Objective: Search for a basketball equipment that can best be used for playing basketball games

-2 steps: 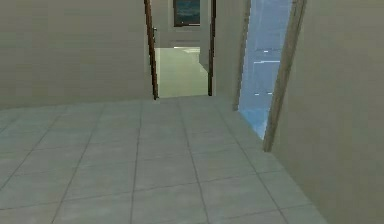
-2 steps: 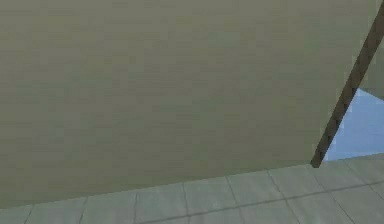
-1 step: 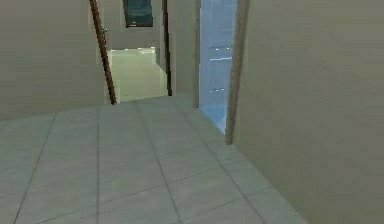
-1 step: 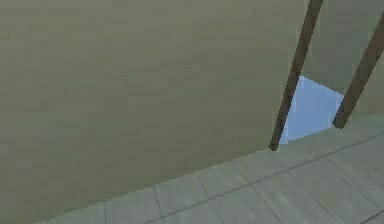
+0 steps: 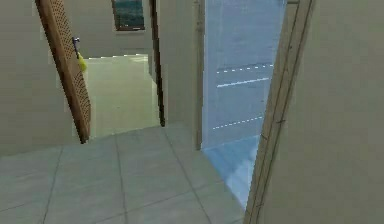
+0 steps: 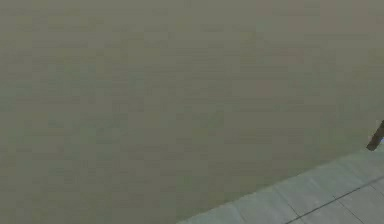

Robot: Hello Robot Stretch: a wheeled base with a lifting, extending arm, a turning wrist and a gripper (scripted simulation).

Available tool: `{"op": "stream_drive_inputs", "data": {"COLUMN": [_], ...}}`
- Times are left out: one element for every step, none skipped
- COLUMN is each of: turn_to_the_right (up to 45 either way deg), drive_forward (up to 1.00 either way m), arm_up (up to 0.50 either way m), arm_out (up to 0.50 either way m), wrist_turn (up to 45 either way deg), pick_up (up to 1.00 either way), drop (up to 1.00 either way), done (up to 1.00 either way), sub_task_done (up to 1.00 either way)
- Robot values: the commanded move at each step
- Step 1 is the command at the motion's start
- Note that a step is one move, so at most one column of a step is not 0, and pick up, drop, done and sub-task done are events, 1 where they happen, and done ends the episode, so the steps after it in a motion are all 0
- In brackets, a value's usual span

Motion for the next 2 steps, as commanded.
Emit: {"op": "stream_drive_inputs", "data": {"turn_to_the_right": [0.0,42.0], "drive_forward": [0.95,0.0], "arm_up": [0.0,0.0], "arm_out": [0.0,0.0], "wrist_turn": [0.0,0.0], "pick_up": [0.0,0.0], "drop": [0.0,0.0], "done": [0.0,0.0], "sub_task_done": [0.0,0.0]}}
